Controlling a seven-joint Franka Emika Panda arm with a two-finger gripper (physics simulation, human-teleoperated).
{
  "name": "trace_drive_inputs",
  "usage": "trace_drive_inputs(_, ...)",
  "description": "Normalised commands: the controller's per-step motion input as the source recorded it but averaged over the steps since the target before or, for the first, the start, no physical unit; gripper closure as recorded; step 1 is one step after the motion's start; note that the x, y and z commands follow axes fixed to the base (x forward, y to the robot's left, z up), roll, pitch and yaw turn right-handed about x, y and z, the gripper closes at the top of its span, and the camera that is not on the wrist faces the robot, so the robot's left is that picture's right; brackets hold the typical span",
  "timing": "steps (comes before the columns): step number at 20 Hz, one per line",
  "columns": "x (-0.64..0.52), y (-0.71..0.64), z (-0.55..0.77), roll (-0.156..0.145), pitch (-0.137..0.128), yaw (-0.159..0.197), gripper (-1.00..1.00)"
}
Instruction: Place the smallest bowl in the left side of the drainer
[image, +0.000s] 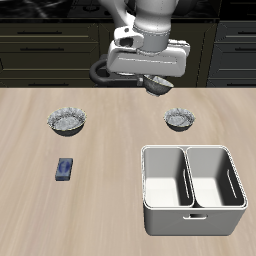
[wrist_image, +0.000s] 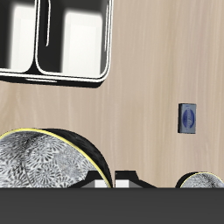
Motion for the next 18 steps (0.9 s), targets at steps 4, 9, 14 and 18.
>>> trace_drive_inputs(4,0.29,0.45,0.12,0.02,-0.013,-0.056,1.0)
trace_drive_inputs(9,0.15,0.28,0.13,0.021,-0.006,-0.029,1.0)
trace_drive_inputs(14,0.15,0.24,0.12,0.02,-0.009,-0.032,1.0)
trace_drive_inputs(18,0.11,0.17,0.09,0.021,-0.004,-0.026,1.0)
